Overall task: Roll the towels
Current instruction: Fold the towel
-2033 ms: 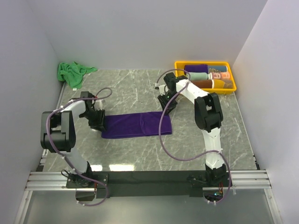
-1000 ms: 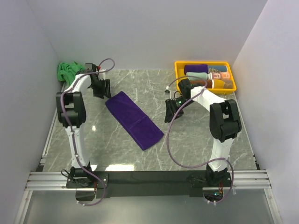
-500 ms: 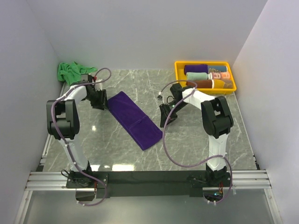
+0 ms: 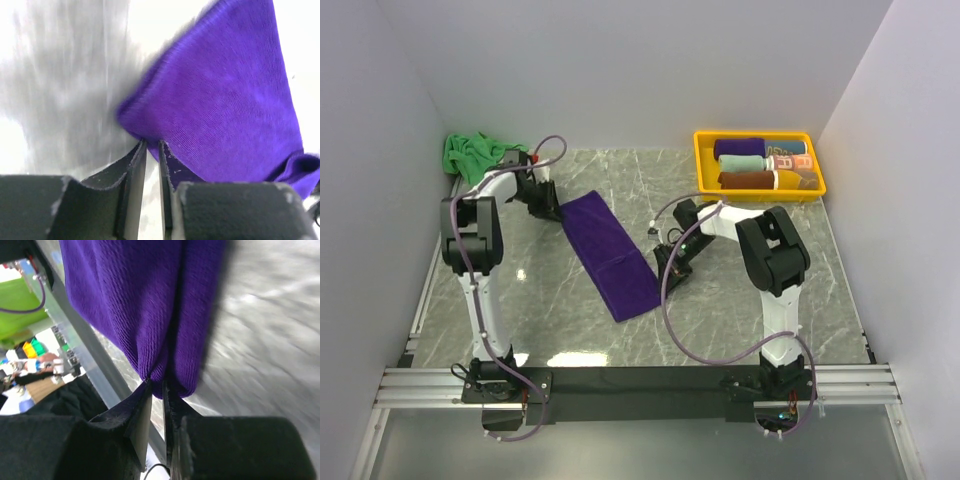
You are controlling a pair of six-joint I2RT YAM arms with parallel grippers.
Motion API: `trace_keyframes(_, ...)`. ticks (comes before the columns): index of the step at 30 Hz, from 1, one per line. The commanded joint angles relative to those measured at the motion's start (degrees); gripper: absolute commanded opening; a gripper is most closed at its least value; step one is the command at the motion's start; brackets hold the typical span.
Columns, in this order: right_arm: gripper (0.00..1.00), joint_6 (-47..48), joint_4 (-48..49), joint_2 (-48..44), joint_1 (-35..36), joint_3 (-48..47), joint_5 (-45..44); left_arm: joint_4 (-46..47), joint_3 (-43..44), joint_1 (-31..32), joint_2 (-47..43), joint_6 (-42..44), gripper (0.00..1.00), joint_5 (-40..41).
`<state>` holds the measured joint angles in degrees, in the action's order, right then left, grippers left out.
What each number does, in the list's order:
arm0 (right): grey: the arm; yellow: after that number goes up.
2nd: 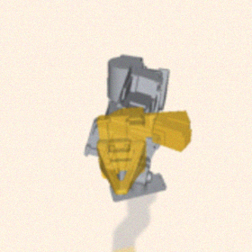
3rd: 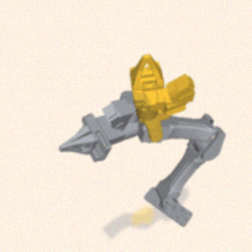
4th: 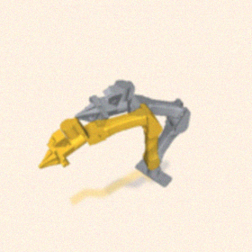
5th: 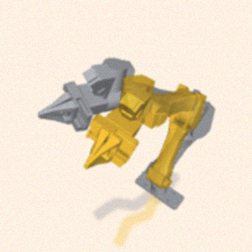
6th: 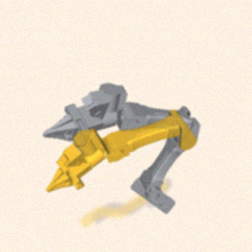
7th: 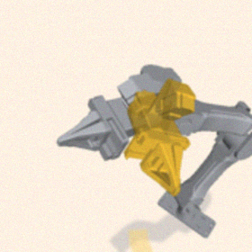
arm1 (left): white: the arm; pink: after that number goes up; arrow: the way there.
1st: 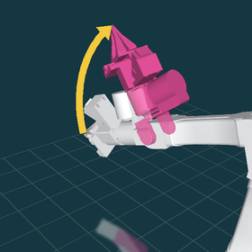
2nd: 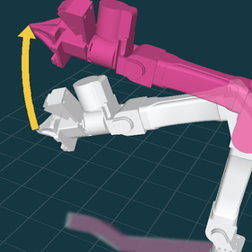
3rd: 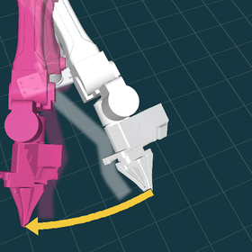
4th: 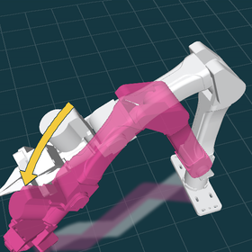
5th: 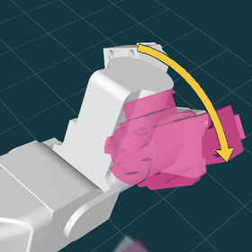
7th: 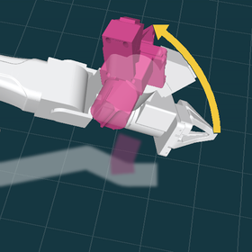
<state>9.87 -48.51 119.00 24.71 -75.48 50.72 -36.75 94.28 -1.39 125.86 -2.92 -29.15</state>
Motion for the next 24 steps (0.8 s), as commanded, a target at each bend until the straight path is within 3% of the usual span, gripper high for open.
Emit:
trace_keyframes(1,0.22,-1.2,2.4,0.4,1.6,0.2,4.0,1.2,6.9,1.1,5.8,0.2,0.23,-0.6)
trace_keyframes(8,0.32,-2.8,3.5,-1.1,3.5,0.9,9.2,2.6,21.3,2.7,15.7,-0.9,0.25,-4.2)
trace_keyframes(11,0.35,-2.2,2.5,-4.2,2.5,2.7,8.5,2.4,23.2,2.7,13.5,-0.1,0.30,-8.5)
trace_keyframes(16,0.34,-1.0,1.8,-10.6,-3.2,4.5,4.3,11.3,5.2,2.5,-6.5,4.3,0.51,-11.4)
trace_keyframes(20,0.31,-2.5,3.7,-12.7,-4.8,-0.2,2.2,15.0,-11.6,2.5,-24.5,11.1,0.55,-10.0)
trace_keyframes(24,0.31,-4.1,4.0,-10.5,-3.0,-5.6,2.8,12.4,-23.8,3.8,-38.2,21.2,0.55,-8.8)
